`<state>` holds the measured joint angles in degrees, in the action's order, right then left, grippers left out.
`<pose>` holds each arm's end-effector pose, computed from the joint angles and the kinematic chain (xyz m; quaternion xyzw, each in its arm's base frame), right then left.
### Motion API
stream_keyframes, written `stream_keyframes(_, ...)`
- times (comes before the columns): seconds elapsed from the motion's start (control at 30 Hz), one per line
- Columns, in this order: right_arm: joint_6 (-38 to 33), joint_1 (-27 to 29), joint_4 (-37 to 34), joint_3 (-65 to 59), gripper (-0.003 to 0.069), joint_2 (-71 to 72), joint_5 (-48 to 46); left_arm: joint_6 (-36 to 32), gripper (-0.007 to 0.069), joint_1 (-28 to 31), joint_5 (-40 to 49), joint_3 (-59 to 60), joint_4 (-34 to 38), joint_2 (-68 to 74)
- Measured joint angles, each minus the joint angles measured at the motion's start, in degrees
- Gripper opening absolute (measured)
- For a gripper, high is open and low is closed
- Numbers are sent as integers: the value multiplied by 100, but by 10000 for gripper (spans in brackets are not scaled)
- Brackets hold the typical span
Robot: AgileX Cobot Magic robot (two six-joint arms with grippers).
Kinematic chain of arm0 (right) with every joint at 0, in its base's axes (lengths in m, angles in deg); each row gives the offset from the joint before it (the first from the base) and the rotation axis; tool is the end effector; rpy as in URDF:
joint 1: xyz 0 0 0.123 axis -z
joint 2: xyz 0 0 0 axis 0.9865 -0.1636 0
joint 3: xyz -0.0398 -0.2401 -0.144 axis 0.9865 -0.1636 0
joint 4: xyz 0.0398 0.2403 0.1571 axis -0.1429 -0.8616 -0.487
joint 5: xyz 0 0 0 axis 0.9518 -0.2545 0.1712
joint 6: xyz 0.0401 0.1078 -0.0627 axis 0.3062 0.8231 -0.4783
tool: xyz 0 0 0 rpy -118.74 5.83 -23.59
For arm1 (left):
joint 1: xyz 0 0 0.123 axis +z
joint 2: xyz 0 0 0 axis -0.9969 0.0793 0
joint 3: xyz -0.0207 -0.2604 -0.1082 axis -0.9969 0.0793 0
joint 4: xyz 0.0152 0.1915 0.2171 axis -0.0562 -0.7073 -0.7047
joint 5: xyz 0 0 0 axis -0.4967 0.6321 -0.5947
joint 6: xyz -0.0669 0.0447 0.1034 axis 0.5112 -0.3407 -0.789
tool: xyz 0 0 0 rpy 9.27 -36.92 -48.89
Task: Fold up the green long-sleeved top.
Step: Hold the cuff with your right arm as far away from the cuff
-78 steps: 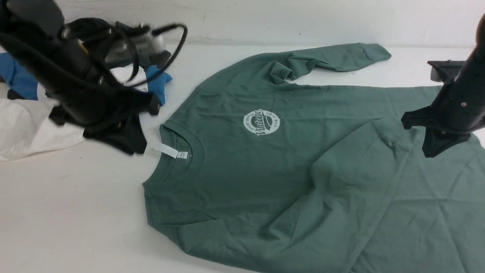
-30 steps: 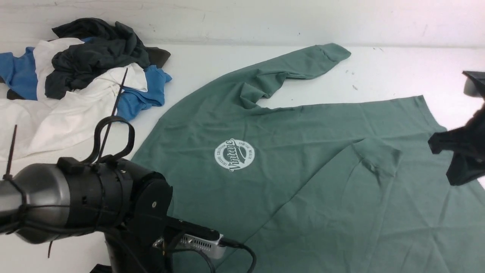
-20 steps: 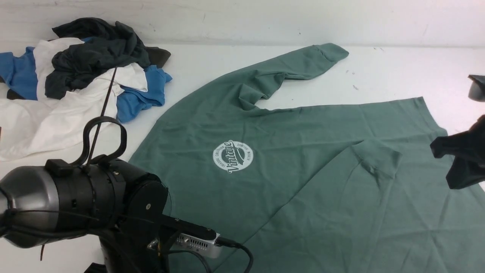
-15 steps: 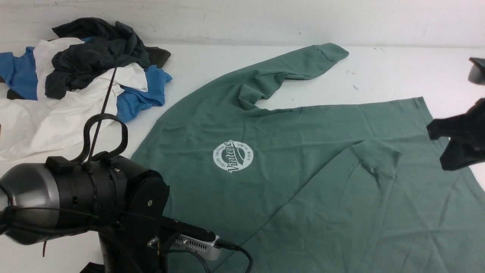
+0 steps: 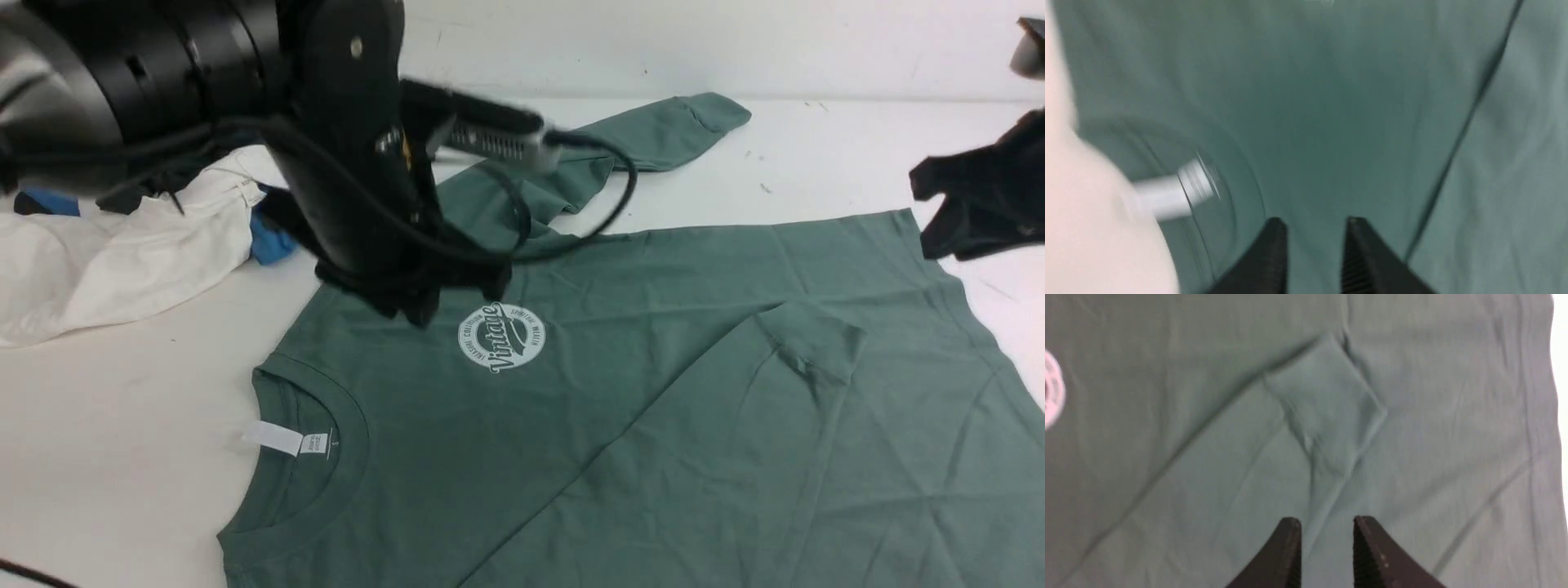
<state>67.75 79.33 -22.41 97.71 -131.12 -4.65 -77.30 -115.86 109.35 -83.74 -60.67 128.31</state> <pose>0.3909 0.0312 0.2791 -0.0221 0.9764 0.0880 0.1960 0.3597 -0.2019 0.2925 0.1773 0.9671 -0.0324 0.1793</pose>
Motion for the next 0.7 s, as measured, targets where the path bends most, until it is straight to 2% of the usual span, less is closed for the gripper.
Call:
stream_keyframes(0.1,-108,0,-86,934,276,-717,-120,-99,8,364,57,-780,208,310)
stream_keyframes(0.13,-114,0,-99,1005,282,-771,-136,-105,6,385,76,-814,231,345)
stream_keyframes(0.23,-133,0,-140,2369,379,-1821,-336,-211,-4,660,114,-1077,621,531)
stream_keyframes(0.4,-267,0,-232,4252,492,-3396,-220,-383,-4,680,145,-1083,797,554)
stream_keyframes(0.53,-789,-45,-415,5415,519,-4347,341,-399,-4,680,145,-1083,851,554)
stream_keyframes(0.6,-1395,-139,-704,6314,526,-5144,988,-409,-4,680,145,-1083,893,554)
stream_keyframes(0.7,-1654,-227,-1029,6926,527,-5796,1549,-417,-4,680,145,-1083,928,554)
